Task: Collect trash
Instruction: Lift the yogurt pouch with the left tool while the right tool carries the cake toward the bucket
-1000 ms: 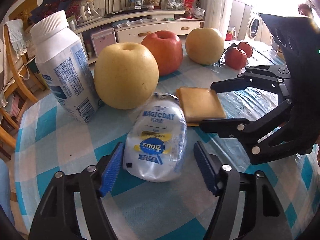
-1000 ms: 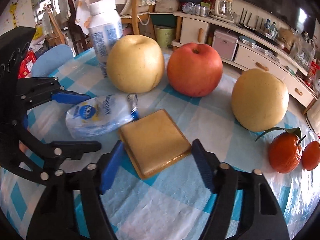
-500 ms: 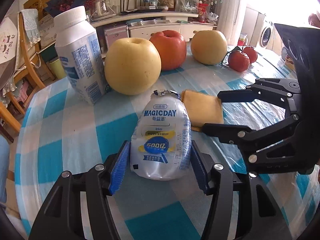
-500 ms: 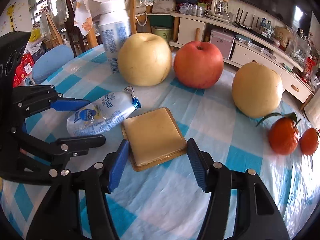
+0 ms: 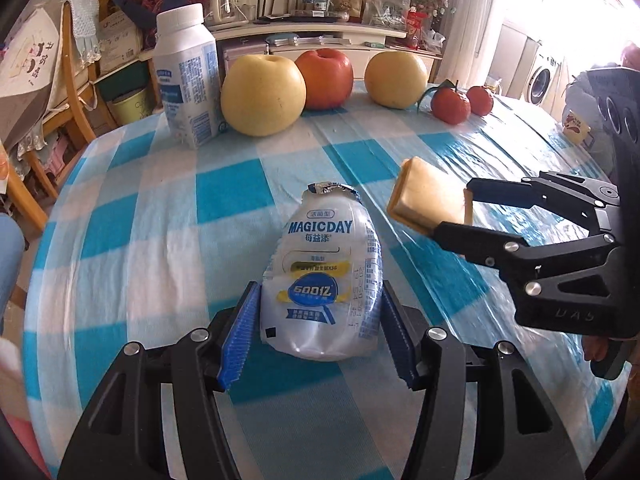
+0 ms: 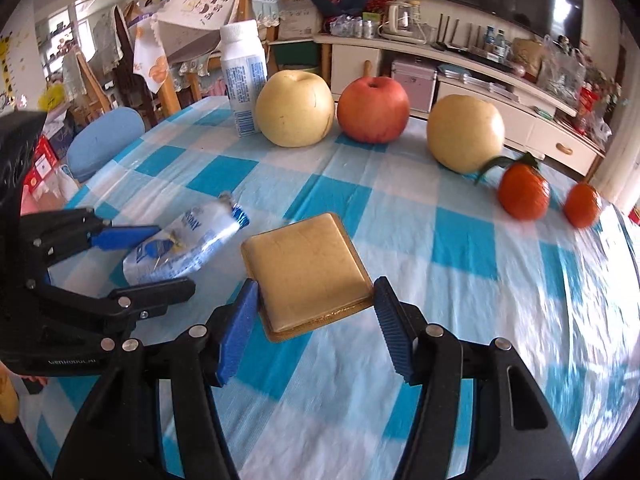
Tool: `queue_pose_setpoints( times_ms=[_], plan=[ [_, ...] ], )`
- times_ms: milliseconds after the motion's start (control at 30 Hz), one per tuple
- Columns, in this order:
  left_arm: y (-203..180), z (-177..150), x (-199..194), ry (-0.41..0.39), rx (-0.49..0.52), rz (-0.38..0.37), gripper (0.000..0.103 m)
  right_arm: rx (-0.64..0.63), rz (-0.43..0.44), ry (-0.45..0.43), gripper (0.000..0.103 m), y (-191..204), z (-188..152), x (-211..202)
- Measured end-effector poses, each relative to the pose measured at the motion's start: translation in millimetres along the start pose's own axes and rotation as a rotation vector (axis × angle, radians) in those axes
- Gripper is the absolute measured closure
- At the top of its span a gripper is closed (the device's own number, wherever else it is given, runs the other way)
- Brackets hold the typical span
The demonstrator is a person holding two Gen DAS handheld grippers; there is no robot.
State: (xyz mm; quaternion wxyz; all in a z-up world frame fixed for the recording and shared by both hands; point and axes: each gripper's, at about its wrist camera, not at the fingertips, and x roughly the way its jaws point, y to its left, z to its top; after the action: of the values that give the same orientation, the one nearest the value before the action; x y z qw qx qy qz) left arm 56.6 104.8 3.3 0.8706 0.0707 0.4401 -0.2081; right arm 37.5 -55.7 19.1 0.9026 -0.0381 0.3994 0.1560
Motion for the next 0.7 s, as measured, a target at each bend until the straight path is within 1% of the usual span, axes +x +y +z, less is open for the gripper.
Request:
queue_pose_setpoints(
  times_ms=[100,400,533,700],
  plan=[
    [-4,-13,-11,-0.001,-0.024,-0.015,0.044,0.015,-0.008,-0.012,0.043,3,-10,-16],
    [-23,-45,-49,-0.033,-0.043,-0.046,0.044,0.091,0.006,-0.068,0.043,9,-38,-70],
    [-29,-59,-66,-0.049,-0.049,-0.056,0.044,0.101,0.004,-0.096,0.043,17,-49,-93],
    [-34,-74,-84,-0.062,-0.052,-0.057,0.044,0.103,-0.004,-0.115,0.043,25,-60,-112]
  ],
)
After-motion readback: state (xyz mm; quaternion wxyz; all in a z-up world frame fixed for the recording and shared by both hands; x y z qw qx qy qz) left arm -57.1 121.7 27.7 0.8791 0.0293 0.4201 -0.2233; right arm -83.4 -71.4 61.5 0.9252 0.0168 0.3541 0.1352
